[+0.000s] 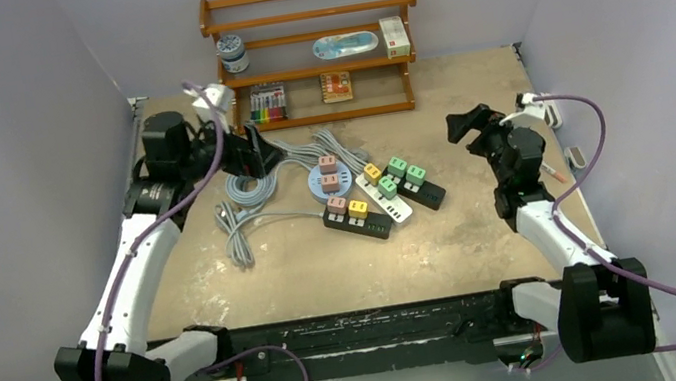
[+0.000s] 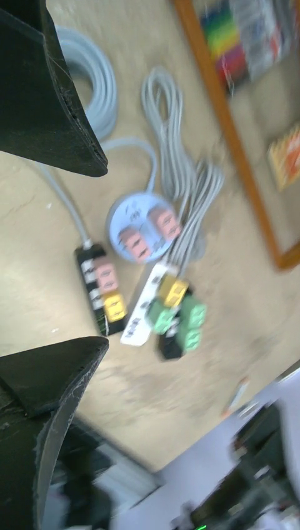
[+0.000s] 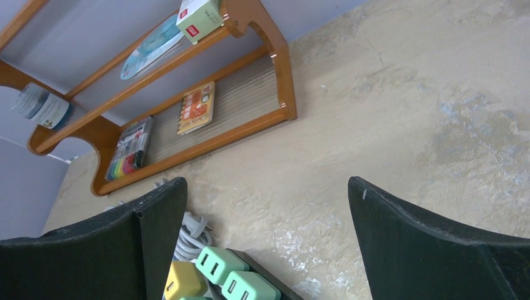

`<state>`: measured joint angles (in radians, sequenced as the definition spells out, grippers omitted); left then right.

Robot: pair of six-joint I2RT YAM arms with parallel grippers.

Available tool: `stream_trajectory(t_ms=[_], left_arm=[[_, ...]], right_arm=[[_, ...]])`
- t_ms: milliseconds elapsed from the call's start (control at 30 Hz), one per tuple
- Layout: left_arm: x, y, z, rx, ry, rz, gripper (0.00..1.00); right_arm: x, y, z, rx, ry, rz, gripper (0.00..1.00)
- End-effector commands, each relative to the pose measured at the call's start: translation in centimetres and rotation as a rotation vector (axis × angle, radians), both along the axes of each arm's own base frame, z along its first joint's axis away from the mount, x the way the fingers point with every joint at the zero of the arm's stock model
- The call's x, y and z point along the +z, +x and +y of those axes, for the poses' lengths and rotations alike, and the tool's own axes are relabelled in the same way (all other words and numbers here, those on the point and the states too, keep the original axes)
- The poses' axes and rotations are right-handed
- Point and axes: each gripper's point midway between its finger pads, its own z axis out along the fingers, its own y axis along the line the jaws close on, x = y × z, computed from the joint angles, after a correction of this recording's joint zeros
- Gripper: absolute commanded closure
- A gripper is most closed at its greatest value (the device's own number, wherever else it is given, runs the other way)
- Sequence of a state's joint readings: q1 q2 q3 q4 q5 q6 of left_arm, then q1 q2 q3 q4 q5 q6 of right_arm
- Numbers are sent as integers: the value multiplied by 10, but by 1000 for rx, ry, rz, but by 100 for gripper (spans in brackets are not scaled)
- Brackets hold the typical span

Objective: Pull the plug off the socket

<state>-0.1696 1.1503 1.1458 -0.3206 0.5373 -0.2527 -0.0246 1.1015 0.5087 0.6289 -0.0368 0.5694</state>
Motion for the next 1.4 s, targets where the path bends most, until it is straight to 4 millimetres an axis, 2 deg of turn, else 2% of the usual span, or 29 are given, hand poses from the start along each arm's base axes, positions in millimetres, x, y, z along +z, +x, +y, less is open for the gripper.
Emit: stream_trajectory(t_ms=[0,100,167,200,267,333,367,400,467,533,600,667,733,800,867,933,1000,1033,1067,1133,1167,1233,1300,1367], left_arm=[[9,-72,-51,-433,51,-37,0],[20,-81,-54,-450,9,-78,0],[31,-77,-57,-431,-42,-120,0],[33,-69,-55,-377,-56,-117,0],[37,-32,-36,-122,-67,-111,0],[45,12,3,225,-74,-119,0],[47,30,30,429,-97,-94,0],[49,41,57,614,-102,-78,0],[48,44,108,924,-88,-73,0],[41,39,147,1137,4,-96,0],[29,35,174,1256,204,-95,0],[19,38,186,1268,456,-38,0],[4,48,178,1140,648,42,0],[-22,61,141,849,714,140,0],[-45,60,97,605,709,192,0],[-66,48,51,354,646,252,0],[-75,21,2,87,616,274,0],[-70,3,-25,-75,559,248,0],[-57,-7,-42,-164,488,200,0],[-13,-21,-63,-239,325,35,0],[7,-20,-64,-202,262,-57,0],[35,-11,-52,-67,196,-174,0],[45,-2,-40,34,179,-208,0],[45,12,-32,124,185,-186,0]], right_arm=[[26,3,-3,-37,-34,-57,1],[23,3,-2,-41,-46,-49,1],[22,2,0,-41,-54,-47,1],[22,2,1,-41,-59,-43,1],[21,2,2,-47,-76,-30,1],[20,3,2,-55,-94,-18,1],[19,3,2,-59,-99,-14,1],[18,3,2,-62,-101,-9,1],[15,2,3,-65,-102,-3,1],[14,2,4,-62,-99,0,1],[14,2,6,-58,-96,1,1],[15,2,8,-51,-100,2,1],[14,2,9,-52,-111,7,1],[11,4,13,-50,-121,15,1],[8,8,20,-41,-136,34,1],[8,13,28,-21,-163,53,1],[12,16,37,3,-189,53,1],[12,18,41,12,-201,56,1],[12,19,46,27,-217,58,1],[10,21,59,69,-254,65,1],[9,23,67,97,-278,67,1],[4,26,93,180,-340,83,2],[-3,28,117,260,-396,117,4],[-10,30,140,333,-441,148,6]])
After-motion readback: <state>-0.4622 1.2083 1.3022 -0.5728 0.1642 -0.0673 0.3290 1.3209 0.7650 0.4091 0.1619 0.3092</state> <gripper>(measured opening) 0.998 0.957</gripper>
